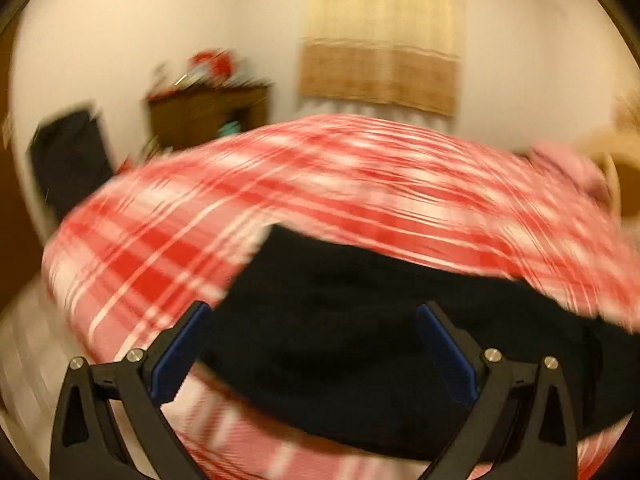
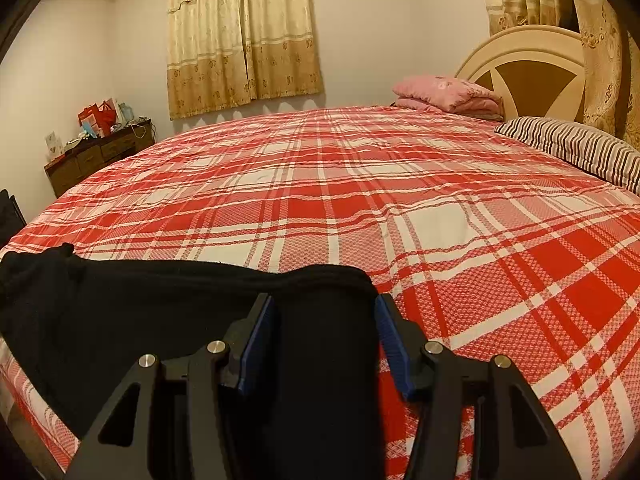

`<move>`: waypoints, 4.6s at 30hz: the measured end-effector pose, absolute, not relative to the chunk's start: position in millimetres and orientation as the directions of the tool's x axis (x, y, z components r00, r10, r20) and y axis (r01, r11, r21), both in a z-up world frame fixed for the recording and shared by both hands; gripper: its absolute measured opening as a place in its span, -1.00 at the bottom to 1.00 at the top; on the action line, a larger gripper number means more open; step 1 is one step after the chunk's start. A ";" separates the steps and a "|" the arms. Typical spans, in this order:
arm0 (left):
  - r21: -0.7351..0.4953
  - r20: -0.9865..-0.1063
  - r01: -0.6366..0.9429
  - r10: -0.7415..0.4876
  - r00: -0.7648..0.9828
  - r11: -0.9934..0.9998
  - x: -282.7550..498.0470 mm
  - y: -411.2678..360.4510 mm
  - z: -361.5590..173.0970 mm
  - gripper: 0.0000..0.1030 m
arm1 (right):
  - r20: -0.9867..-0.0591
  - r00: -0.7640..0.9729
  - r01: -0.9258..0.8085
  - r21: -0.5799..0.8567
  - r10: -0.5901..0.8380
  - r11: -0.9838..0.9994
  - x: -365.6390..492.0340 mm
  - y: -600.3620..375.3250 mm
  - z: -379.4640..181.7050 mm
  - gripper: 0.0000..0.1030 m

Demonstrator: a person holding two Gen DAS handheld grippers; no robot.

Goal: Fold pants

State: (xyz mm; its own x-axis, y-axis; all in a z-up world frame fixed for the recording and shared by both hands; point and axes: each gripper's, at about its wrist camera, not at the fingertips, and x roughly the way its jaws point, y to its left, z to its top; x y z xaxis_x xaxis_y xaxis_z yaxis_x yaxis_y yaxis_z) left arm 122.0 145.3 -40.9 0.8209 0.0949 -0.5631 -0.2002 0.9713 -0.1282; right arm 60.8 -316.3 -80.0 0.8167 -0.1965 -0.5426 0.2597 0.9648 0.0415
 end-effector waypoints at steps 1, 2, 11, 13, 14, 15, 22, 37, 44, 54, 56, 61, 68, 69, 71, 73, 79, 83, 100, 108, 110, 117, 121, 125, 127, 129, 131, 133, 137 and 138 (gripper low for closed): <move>-0.160 -0.575 -0.230 0.099 0.812 0.960 123.3 154.8 -45.1 1.00 | -0.543 0.817 0.260 0.041 -0.197 0.965 60.8 -316.4 -79.9 0.05; -0.197 -0.594 -0.268 0.103 0.798 0.943 124.4 167.2 -52.6 1.00 | -0.543 0.817 0.260 0.041 -0.197 0.965 60.8 -316.4 -79.9 0.05; -0.138 -0.627 -0.282 0.136 0.767 0.949 130.4 162.1 -74.7 0.96 | -0.542 0.817 0.260 0.041 -0.197 0.965 60.6 -315.9 -80.2 0.05; -0.160 -0.622 -0.269 0.114 0.775 0.950 130.0 162.1 -72.9 0.82 | -0.542 0.817 0.260 0.041 -0.197 0.965 60.6 -315.6 -80.4 0.06; -0.163 -0.622 -0.268 0.112 0.775 0.950 130.0 163.1 -72.4 0.78 | -0.541 0.817 0.260 0.041 -0.198 0.965 60.6 -315.6 -80.5 0.06; -0.167 -0.624 -0.271 0.111 0.774 0.948 129.9 164.1 -72.3 0.74 | -0.541 0.817 0.260 0.041 -0.198 0.965 60.6 -315.8 -80.4 0.06; -0.263 -0.628 -0.297 0.070 0.775 0.918 127.5 176.7 -64.0 0.16 | -0.541 0.817 0.260 0.041 -0.198 0.965 60.7 -315.3 -80.6 0.06; -0.068 -0.659 -0.318 0.196 0.726 0.946 131.2 150.5 -58.4 0.48 | -0.540 0.818 0.260 0.040 -0.198 0.965 60.8 -314.5 -80.9 0.06; -0.207 -0.697 -0.284 0.063 0.714 0.936 135.3 156.5 -69.7 0.63 | -0.540 0.818 0.261 0.040 -0.199 0.965 60.8 -314.1 -81.3 0.06; -0.495 -0.624 -0.208 -0.178 0.761 0.843 129.5 182.1 -74.4 -0.41 | -0.539 0.818 0.261 0.040 -0.200 0.964 61.0 -313.1 -81.4 0.06; -0.537 -0.608 -0.212 -0.200 0.769 0.816 127.7 184.9 -74.2 -0.47 | -0.539 0.818 0.262 0.039 -0.200 0.964 61.0 -313.2 -81.4 0.06; -0.606 -0.551 -0.193 -0.232 0.801 0.772 121.4 186.5 -63.6 -0.61 | -0.538 0.819 0.261 0.040 -0.200 0.964 61.0 -313.2 -81.6 0.06; -0.502 -0.569 -0.190 -0.157 0.807 0.844 124.7 171.6 -55.6 -0.62 | -0.538 0.818 0.262 0.039 -0.201 0.964 61.1 -312.6 -81.8 0.06; -0.488 -0.572 -0.190 -0.148 0.807 0.852 126.3 170.4 -54.5 -0.62 | -0.538 0.819 0.262 0.039 -0.201 0.964 61.2 -312.4 -81.9 0.06; -0.429 -0.581 -0.190 -0.108 0.807 0.883 127.2 164.4 -48.1 -0.62 | -0.538 0.819 0.262 0.038 -0.201 0.964 61.1 -312.4 -82.1 0.06; -0.320 -0.546 -0.132 -0.068 0.835 0.938 123.5 142.5 -30.6 -0.62 | -0.537 0.819 0.262 0.038 -0.201 0.964 61.2 -312.4 -82.1 0.06; -0.040 -0.423 0.164 -0.165 0.891 0.986 101.7 41.3 7.6 -0.62 | -0.539 0.818 0.262 0.038 -0.201 0.964 61.4 -312.0 -82.4 0.06; 0.102 -0.415 0.394 -0.321 0.851 0.914 72.5 -37.4 -0.6 -0.62 | -0.539 0.818 0.262 0.036 -0.202 0.964 61.3 -311.8 -82.7 0.06; 0.243 -0.524 0.529 -0.349 0.777 0.813 67.8 -99.1 -71.5 -0.62 | -0.447 0.887 0.054 0.349 0.115 0.935 53.6 -306.0 -33.2 0.11; 0.268 -0.491 0.535 -0.364 0.791 0.801 52.0 -102.8 -73.2 -0.52 | -0.462 0.643 -0.176 0.687 0.610 0.705 121.3 -249.3 -69.1 0.21; 0.281 -0.486 0.549 -0.377 0.789 0.787 43.5 -102.0 -73.8 -0.27 | -0.459 0.597 -0.185 0.719 0.658 0.670 136.4 -241.6 -78.4 0.21; 0.313 -0.424 0.665 -0.527 0.737 0.678 5.0 -93.2 -59.8 0.37 | -0.406 0.551 -0.174 0.799 0.729 0.576 152.1 -242.8 -89.2 0.21; 0.266 -0.428 0.633 -0.500 0.753 0.727 12.4 -72.0 -51.1 0.37 | -0.377 0.566 -0.162 0.821 0.733 0.547 153.6 -246.9 -93.3 0.21; 0.087 -0.469 0.539 -0.443 0.764 0.838 45.0 -30.9 -42.4 0.37 | -0.388 0.590 -0.166 0.800 0.708 0.576 138.7 -243.4 -89.4 0.21; 0.017 -0.481 0.487 -0.420 0.770 0.873 56.6 -13.3 -41.5 0.37 | -0.426 0.581 -0.155 0.779 0.694 0.608 139.1 -237.6 -88.6 0.21; -0.033 -0.488 0.446 -0.404 0.774 0.895 65.3 1.3 -41.3 0.37 | -0.437 0.596 -0.156 0.760 0.674 0.631 142.9 -232.7 -86.8 0.21; -0.053 -0.489 0.405 -0.378 0.787 0.913 69.7 8.0 -40.3 0.37 | -0.430 0.611 -0.174 0.746 0.665 0.643 147.3 -225.4 -84.9 0.21; -0.063 -0.492 0.385 -0.364 0.791 0.921 70.8 6.8 -39.9 0.37 | -0.474 0.619 -0.182 0.689 0.626 0.701 150.7 -211.5 -83.3 0.03; -0.060 -0.510 0.348 -0.328 0.795 0.936 73.3 18.2 -44.8 0.37 | -0.601 0.630 -0.212 0.476 0.492 0.854 139.4 -185.1 -76.0 -0.66; -0.066 -0.513 0.339 -0.323 0.795 0.938 76.6 23.1 -47.2 0.37 | -0.607 0.640 -0.248 0.417 0.471 0.874 130.7 -178.7 -67.1 -0.69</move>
